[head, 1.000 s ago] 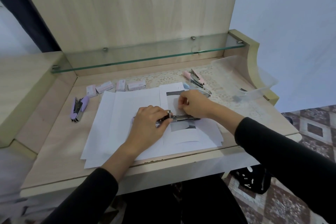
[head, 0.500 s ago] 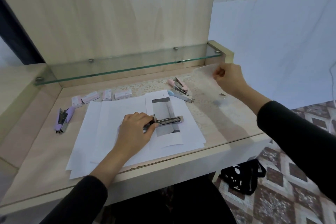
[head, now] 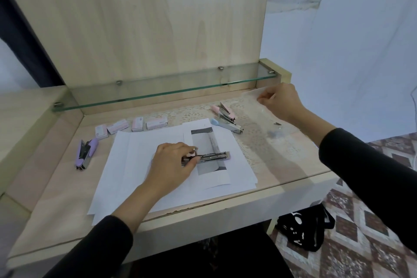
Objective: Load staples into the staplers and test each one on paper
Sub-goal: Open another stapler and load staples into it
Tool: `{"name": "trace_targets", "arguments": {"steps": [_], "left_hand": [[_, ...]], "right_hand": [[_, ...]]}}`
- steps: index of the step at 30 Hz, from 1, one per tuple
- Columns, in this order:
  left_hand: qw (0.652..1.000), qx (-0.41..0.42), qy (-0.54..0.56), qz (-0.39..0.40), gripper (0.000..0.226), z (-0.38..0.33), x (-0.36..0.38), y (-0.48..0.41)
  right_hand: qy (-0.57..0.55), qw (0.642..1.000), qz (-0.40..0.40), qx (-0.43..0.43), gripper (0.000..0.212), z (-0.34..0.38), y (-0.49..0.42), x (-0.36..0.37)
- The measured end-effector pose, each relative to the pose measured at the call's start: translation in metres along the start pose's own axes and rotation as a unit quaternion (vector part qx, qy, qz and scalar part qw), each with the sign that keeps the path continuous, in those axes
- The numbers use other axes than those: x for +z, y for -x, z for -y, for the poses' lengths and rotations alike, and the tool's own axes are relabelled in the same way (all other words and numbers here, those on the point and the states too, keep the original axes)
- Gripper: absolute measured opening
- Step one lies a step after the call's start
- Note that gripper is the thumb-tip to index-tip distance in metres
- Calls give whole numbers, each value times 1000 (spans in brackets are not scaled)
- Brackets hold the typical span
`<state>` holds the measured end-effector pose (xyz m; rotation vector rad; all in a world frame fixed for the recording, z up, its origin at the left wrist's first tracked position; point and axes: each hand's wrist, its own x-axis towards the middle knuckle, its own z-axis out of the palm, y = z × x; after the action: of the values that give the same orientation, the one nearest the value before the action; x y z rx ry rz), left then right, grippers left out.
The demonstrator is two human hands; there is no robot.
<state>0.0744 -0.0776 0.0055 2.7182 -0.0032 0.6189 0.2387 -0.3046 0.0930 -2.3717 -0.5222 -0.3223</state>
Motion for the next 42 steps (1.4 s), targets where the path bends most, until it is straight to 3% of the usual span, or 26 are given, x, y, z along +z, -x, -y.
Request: {"name": "trace_targets", "arguments": {"steps": [4, 8, 13, 19, 23, 31, 36, 42], "left_hand": [[996, -36, 75, 38, 29, 3, -23, -12], [989, -86, 122, 5, 20, 27, -55, -30], [991, -131, 24, 14, 26, 76, -67, -61], [985, -98, -99, 99, 42, 99, -43, -91], [977, -90, -148, 123, 36, 107, -28, -99], [996, -67, -23, 46, 37, 108, -26, -90], [994, -30, 47, 89, 37, 86, -27, -66], [988, -77, 94, 93, 36, 84, -17, -57]], "right_hand": [[-12, 998, 35, -52, 11, 28, -2, 13], [-39, 988, 112, -100, 8, 61, -5, 37], [-39, 970, 191, -144, 7, 93, -15, 83], [-18, 961, 232, -148, 14, 104, -31, 125], [-6, 961, 237, -144, 17, 105, -37, 140], [-64, 964, 225, -127, 19, 107, -37, 148], [-14, 955, 263, -137, 37, 101, -28, 133], [23, 951, 267, -155, 45, 90, -19, 139]]}}
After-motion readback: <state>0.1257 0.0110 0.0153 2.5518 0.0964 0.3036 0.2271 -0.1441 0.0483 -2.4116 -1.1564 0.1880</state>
